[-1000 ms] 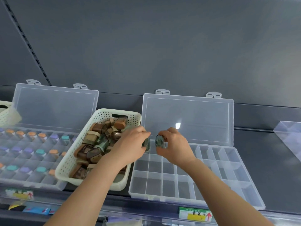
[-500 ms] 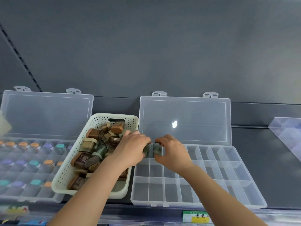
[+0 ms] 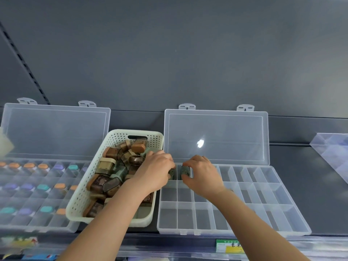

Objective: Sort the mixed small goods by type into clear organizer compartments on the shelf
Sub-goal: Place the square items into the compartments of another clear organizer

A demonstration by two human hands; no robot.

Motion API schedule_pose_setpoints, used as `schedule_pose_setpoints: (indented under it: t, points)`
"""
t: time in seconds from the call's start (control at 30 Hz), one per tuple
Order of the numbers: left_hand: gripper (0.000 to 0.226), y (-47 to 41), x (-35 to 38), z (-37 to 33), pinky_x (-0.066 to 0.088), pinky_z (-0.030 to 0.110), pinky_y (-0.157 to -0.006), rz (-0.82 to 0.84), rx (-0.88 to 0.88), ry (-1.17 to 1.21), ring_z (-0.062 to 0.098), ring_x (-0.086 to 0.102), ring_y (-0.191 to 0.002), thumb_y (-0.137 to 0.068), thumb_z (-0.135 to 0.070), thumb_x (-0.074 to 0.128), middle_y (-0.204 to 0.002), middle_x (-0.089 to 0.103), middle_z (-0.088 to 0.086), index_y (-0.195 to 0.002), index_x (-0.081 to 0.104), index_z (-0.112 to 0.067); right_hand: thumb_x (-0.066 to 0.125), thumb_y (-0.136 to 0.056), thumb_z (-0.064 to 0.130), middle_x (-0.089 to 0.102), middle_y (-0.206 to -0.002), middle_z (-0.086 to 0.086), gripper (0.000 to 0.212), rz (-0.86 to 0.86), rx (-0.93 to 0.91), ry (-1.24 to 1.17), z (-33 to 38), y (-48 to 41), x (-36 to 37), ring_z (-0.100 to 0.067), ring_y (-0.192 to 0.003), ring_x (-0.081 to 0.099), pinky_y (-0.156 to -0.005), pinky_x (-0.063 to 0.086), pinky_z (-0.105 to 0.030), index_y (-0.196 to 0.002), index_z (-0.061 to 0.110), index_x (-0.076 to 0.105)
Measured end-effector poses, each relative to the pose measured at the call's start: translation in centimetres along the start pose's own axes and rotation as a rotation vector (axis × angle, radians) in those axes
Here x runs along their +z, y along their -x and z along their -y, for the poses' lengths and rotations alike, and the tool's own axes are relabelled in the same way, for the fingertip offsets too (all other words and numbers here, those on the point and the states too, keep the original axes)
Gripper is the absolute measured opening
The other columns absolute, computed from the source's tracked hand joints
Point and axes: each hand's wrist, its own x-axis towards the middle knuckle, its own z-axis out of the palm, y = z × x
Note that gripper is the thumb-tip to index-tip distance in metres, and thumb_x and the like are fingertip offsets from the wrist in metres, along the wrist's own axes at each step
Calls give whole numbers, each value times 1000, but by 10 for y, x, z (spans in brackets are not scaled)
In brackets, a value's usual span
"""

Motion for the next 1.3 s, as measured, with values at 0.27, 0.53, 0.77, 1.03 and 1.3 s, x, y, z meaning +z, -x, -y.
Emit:
schedule_pose_setpoints:
  t: [0.27,0.53,0.77,1.03,1.3]
  points:
    - [32,9,1,-3,38,37,-99,-51,5,65,15,43,-117,-89,-26,63,-125,56,-5,-121,65,-20,59,-90,30,54,-118,0,32,5,4,-18,3,4,6,-20,-102,57,-83,50,-29,-120,19,60]
    - [37,3,5,-3,41,31,-100,-107,-52,171,13,46,-116,-89,-23,65,-125,57,-3,-125,62,-16,61,-90,33,52,-121,-2,38,106,-79,14,-9,0,-1,-21,-101,58,-88,48,-30,-124,16,59]
    - [36,-2,6,-3,41,30,-98,-111,-69,167,12,46,-115,-91,-25,62,-125,58,-4,-125,62,-18,58,-92,31,51,-125,1,38,133,-95,49,-19,-5,-10,-20,-105,57,-91,47,-27,-128,19,56]
    - [30,3,-3,0,31,21,-98,-209,-65,287,8,43,-118,-96,-17,52,-124,58,-9,-123,63,-21,59,-92,33,50,-127,1,41,155,-121,63,-24,-9,-15,-22,-107,57,-90,45,-28,-131,21,54]
    - [29,45,-45,38,35,28,-99,-150,-298,247,10,45,-120,-93,-22,56,-122,56,-11,-121,63,-28,64,-85,40,61,-113,4,37,-43,-219,-8,20,-14,-19,-15,-104,55,-83,48,-26,-119,24,64]
